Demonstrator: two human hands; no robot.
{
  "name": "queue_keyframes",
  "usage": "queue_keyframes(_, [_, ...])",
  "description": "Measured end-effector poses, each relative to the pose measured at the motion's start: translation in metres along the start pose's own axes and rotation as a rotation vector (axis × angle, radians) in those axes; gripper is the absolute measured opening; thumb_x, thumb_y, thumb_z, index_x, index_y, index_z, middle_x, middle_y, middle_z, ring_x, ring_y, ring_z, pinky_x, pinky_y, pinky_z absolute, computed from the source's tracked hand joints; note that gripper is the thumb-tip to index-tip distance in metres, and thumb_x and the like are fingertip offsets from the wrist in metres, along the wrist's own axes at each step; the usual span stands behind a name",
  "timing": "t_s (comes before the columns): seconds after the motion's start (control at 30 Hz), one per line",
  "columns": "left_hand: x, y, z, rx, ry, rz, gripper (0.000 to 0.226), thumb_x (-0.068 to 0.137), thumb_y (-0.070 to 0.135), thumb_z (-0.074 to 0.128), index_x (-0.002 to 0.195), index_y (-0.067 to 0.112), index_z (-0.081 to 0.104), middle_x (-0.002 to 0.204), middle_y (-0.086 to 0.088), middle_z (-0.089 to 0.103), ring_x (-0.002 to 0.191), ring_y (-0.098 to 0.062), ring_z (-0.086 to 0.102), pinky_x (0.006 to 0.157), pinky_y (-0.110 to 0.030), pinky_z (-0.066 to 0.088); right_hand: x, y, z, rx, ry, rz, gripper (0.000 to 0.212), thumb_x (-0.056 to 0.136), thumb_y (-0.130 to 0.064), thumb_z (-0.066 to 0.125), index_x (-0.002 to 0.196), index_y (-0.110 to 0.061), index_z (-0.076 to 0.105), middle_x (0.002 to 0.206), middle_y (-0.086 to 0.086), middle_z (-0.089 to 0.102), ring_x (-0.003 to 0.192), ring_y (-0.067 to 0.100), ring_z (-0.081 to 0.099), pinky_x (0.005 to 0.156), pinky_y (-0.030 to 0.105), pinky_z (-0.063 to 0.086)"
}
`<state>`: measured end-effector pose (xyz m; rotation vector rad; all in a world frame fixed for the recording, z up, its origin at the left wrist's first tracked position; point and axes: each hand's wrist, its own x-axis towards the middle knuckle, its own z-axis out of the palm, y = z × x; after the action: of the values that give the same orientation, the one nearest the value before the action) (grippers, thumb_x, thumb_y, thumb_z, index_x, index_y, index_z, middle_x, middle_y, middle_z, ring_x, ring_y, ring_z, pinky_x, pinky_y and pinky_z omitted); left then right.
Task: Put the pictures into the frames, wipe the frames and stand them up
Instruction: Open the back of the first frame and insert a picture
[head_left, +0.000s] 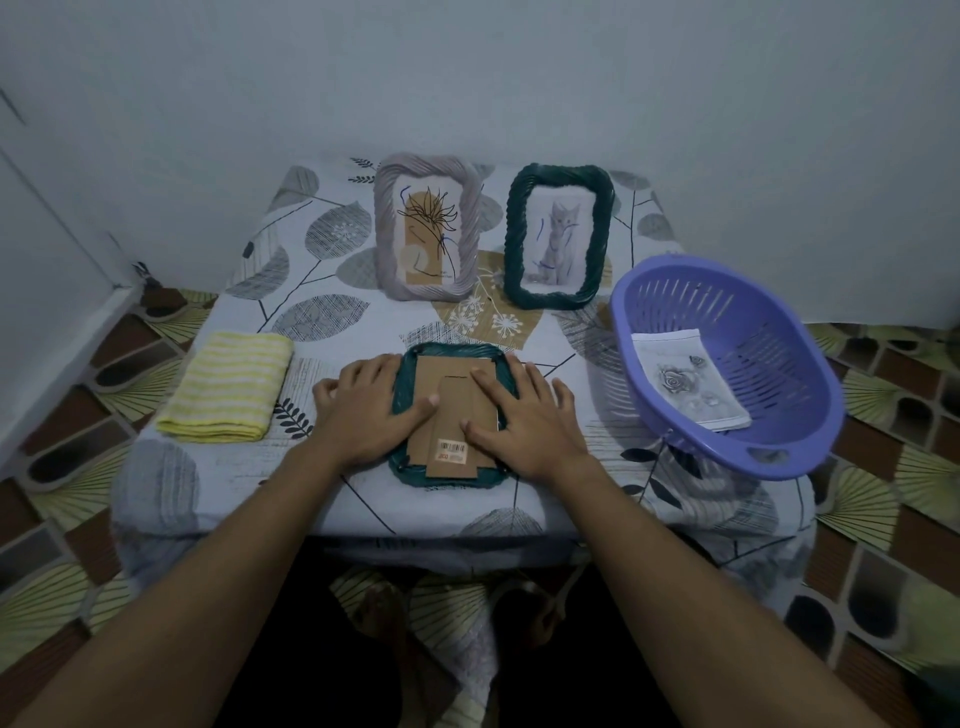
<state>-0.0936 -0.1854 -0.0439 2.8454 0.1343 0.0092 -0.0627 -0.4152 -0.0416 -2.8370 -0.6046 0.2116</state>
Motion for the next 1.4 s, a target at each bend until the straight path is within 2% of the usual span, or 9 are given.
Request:
queue_keyframes(0.17, [-0.004, 0.001, 0.005, 0.018, 0.063, 0.020, 0.102, 0.075, 0.090, 0.017, 0.153, 0.025, 0.027, 0.157, 0.003, 0.033, 0.143, -0.024, 0.026, 0.116, -0.053, 0.015, 0.000, -0.001, -0.001, 0.016, -0.003, 0.011, 0.074, 0.089, -0.076, 0.034, 0.154, -0.051, 0.010, 0.168, -0.004, -0.005, 0.153, 0.023, 0.000, 0.120, 0.051, 0.000])
queue_keyframes(0.37, [-0.006, 0.001, 0.007, 0.014, 0.106, 0.024, 0.101, 0.076, 0.090, 0.022, 0.151, 0.023, 0.032, 0.154, 0.003, 0.037, 0.141, -0.023, 0.030, 0.114, -0.050, 0.020, -0.001, -0.002, -0.004, 0.079, 0.011, 0.029, 0.073, 0.087, -0.075, 0.040, 0.152, -0.053, 0.017, 0.167, -0.006, 0.002, 0.153, 0.020, 0.006, 0.121, 0.050, 0.003])
queue_keyframes(0.53, [-0.005, 0.000, 0.008, 0.031, 0.123, 0.025, 0.097, 0.079, 0.089, 0.025, 0.150, 0.023, 0.032, 0.154, 0.004, 0.037, 0.140, -0.023, 0.030, 0.114, -0.049, 0.020, 0.006, -0.008, -0.011, 0.217, 0.051, 0.136, 0.075, 0.074, -0.069, 0.044, 0.147, -0.050, 0.034, 0.159, -0.007, 0.029, 0.144, 0.020, 0.025, 0.115, 0.044, 0.013])
queue_keyframes(0.63, [-0.005, 0.000, 0.009, 0.025, 0.137, 0.028, 0.095, 0.080, 0.088, 0.028, 0.149, 0.024, 0.033, 0.153, 0.004, 0.038, 0.140, -0.023, 0.030, 0.114, -0.049, 0.020, 0.019, -0.016, -0.019, 0.363, 0.162, 0.293, 0.059, 0.087, -0.056, 0.049, 0.144, -0.043, 0.042, 0.143, -0.004, 0.049, 0.134, 0.023, 0.036, 0.106, 0.043, 0.021])
queue_keyframes(0.7, [-0.005, 0.000, 0.009, 0.025, 0.140, 0.032, 0.095, 0.080, 0.088, 0.028, 0.149, 0.024, 0.033, 0.153, 0.004, 0.038, 0.140, -0.022, 0.030, 0.114, -0.049, 0.020, 0.031, -0.019, -0.023, 0.475, 0.227, 0.426, 0.046, 0.092, -0.052, 0.052, 0.137, -0.041, 0.054, 0.133, -0.005, 0.059, 0.132, 0.025, 0.041, 0.103, 0.042, 0.023])
queue_keyframes(0.8, [-0.005, 0.000, 0.008, 0.020, 0.134, 0.034, 0.098, 0.078, 0.089, 0.024, 0.150, 0.023, 0.033, 0.153, 0.003, 0.038, 0.140, -0.023, 0.030, 0.114, -0.050, 0.020, 0.043, -0.017, -0.022, 0.527, 0.265, 0.531, 0.031, 0.089, -0.057, 0.058, 0.113, -0.042, 0.070, 0.116, -0.008, 0.069, 0.126, 0.023, 0.047, 0.095, 0.038, 0.025])
queue_keyframes(1.03, [-0.005, -0.001, 0.008, 0.025, 0.150, 0.034, 0.098, 0.077, 0.090, 0.023, 0.149, 0.024, 0.034, 0.152, 0.004, 0.039, 0.139, -0.022, 0.031, 0.113, -0.049, 0.021, 0.055, -0.017, -0.019, 0.557, 0.345, 0.591, 0.023, 0.078, -0.060, 0.072, 0.087, -0.039, 0.072, 0.100, -0.013, 0.072, 0.114, 0.017, 0.055, 0.085, 0.036, 0.023])
queue_keyframes(1.17, [-0.003, -0.002, 0.010, 0.024, 0.161, 0.031, 0.094, 0.078, 0.090, 0.028, 0.147, 0.026, 0.035, 0.150, 0.007, 0.040, 0.138, -0.021, 0.032, 0.111, -0.048, 0.023, 0.055, -0.018, -0.017, 0.557, 0.357, 0.591, 0.018, 0.083, -0.053, 0.069, 0.092, -0.039, 0.074, 0.092, -0.015, 0.068, 0.116, 0.018, 0.052, 0.085, 0.035, 0.022])
queue_keyframes(1.4, [-0.003, -0.003, 0.011, 0.003, 0.165, 0.039, 0.093, 0.079, 0.089, 0.029, 0.147, 0.027, 0.036, 0.150, 0.006, 0.041, 0.138, -0.022, 0.032, 0.111, -0.049, 0.022, 0.053, -0.014, -0.017, 0.518, 0.338, 0.577, 0.020, 0.095, -0.041, 0.060, 0.110, -0.039, 0.074, 0.115, -0.007, 0.070, 0.124, 0.021, 0.047, 0.094, 0.037, 0.024])
